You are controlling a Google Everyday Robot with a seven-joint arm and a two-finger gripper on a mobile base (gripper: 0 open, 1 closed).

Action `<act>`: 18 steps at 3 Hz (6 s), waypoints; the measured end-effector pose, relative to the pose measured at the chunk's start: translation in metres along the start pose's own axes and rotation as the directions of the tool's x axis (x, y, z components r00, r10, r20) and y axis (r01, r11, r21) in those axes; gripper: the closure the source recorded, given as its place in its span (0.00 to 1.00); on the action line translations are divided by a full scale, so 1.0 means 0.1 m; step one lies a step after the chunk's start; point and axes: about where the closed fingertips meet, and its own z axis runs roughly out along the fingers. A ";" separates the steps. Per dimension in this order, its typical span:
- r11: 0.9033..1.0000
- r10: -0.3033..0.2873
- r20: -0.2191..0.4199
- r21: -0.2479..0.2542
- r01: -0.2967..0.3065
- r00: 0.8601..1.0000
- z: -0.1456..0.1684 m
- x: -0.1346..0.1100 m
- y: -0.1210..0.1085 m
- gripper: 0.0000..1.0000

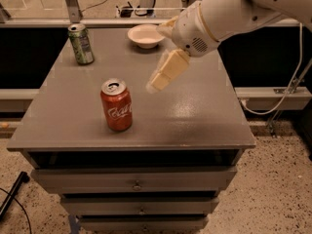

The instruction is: Knock coke can over

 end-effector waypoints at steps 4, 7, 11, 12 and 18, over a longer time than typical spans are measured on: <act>0.976 0.205 0.401 -0.148 -0.158 0.893 0.63 -0.06 0.95 0.00; 0.982 0.190 0.420 -0.078 -0.174 0.887 1.02 0.00 0.90 0.16; 0.968 0.250 0.477 -0.102 -0.230 0.843 1.10 -0.20 0.70 0.98; 0.980 0.199 0.406 -0.094 -0.176 0.892 0.87 -0.40 0.47 1.00; 0.959 -0.146 -0.663 -0.277 -0.060 0.734 0.41 0.66 -0.23 1.00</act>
Offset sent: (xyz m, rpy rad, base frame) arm -0.0804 0.0361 -0.0530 0.4991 0.2806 0.0615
